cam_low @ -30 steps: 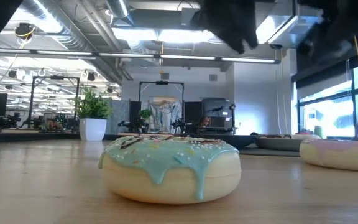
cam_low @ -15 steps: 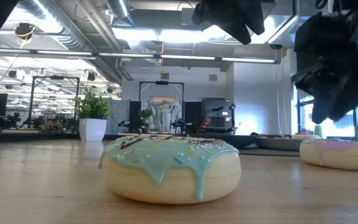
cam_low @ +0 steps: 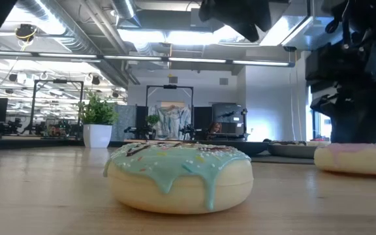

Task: Pick & Place donuts
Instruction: Put the large purple donut on the gray plate

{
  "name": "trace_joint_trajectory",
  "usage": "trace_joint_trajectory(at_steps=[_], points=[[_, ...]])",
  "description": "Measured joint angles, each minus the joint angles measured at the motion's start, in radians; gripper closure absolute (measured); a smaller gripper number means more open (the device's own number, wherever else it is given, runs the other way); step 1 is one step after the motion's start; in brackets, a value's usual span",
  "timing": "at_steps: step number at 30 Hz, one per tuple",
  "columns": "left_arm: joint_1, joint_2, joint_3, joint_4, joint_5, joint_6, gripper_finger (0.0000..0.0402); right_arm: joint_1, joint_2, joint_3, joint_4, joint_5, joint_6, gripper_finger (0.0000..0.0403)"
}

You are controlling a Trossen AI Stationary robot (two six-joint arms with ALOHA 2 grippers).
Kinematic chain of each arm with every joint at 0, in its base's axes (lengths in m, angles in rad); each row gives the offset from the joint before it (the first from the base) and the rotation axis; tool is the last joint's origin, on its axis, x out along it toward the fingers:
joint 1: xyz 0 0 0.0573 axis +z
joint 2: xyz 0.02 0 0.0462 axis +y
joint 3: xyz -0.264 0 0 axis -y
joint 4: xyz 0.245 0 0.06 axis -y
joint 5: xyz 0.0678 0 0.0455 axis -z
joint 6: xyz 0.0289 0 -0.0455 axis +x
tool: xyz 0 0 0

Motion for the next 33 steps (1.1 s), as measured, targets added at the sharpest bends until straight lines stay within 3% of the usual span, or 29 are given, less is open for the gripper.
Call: trace_joint_trajectory(at_steps=[4, 9, 12, 18, 26, 33], points=[[0.0, -0.015, -0.001, -0.049, -0.009, 0.011, 0.0249, 0.0, 0.007, 0.0, 0.0, 0.0, 0.035, 0.0275], [0.0, -0.061, -0.02, -0.077, -0.044, 0.021, 0.0252, 0.0, 0.002, 0.006, -0.008, 0.001, 0.068, 0.033], [0.0, -0.145, -0.097, -0.036, -0.051, 0.023, 0.0253, 0.0, 0.002, 0.024, -0.019, -0.004, 0.068, 0.0362], [0.0, -0.39, -0.417, 0.213, -0.054, 0.01, 0.0249, -0.014, -0.058, 0.12, -0.136, 0.002, 0.1, 0.0388], [-0.007, -0.745, -0.905, 0.572, -0.074, -0.096, 0.0253, -0.144, -0.224, 0.292, -0.589, 0.174, 0.266, 0.0382], [-0.013, -0.927, -1.111, 0.606, -0.202, -0.154, 0.0249, -0.273, -0.396, 0.246, -0.812, 0.257, 0.442, 0.0385]])
